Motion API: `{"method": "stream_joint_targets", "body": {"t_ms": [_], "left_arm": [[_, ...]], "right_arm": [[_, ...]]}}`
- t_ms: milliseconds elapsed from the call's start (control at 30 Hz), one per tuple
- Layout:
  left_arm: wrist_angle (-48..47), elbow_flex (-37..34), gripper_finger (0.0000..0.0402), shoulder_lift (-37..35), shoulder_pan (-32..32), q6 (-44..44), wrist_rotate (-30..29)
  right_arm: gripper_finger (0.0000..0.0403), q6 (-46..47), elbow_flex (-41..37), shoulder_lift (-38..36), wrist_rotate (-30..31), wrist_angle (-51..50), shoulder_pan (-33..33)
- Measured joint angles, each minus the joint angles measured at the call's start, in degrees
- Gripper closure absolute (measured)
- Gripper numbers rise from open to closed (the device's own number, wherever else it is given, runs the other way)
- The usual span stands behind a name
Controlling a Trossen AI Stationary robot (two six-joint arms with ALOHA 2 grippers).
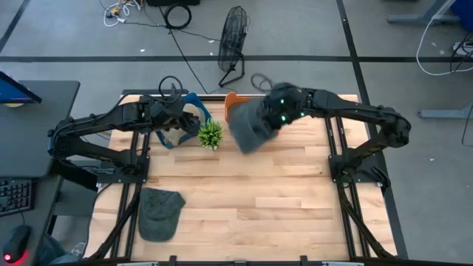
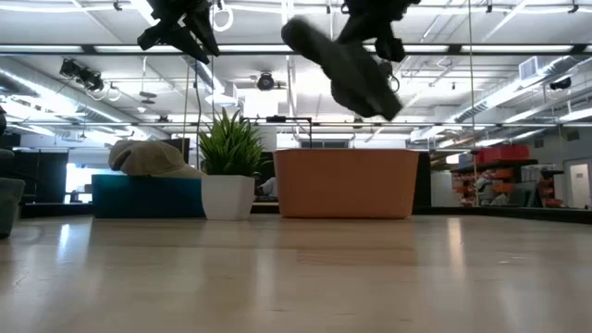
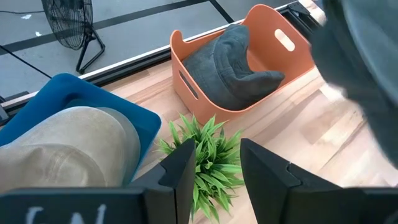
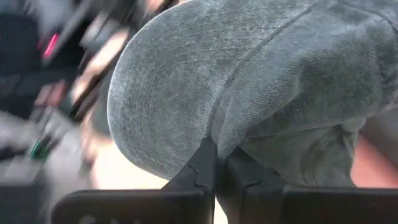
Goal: Pick & Place hat
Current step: Put the top black cap into the orange bin
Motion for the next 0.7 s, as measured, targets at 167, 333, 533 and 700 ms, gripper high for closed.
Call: {"method": "stream_joint_targets", "body": {"t_ms": [167, 333, 533, 700], "left_arm": [[0.0, 0.0, 0.0271, 0.0, 0.0, 0.0, 0.0], [0.0, 0.0, 0.0271, 0.0, 0.0, 0.0, 0.0], [0.0, 0.0, 0.0271, 0.0, 0.0, 0.0, 0.0], [0.0, 0.0, 0.0271, 0.0, 0.0, 0.0, 0.0]], "right_arm": [[0.0394, 4.1, 0.0, 0.5, 19.3, 3.6, -3.9], [0.0393, 7.3, 0.0, 3.3, 26.0, 6.0, -8.2], [0.0393, 9.9, 0.0, 9.4, 23.4, 5.5, -10.1], [0.0393, 12.6, 0.0, 14.6, 23.0, 4.8, -10.1]]}}
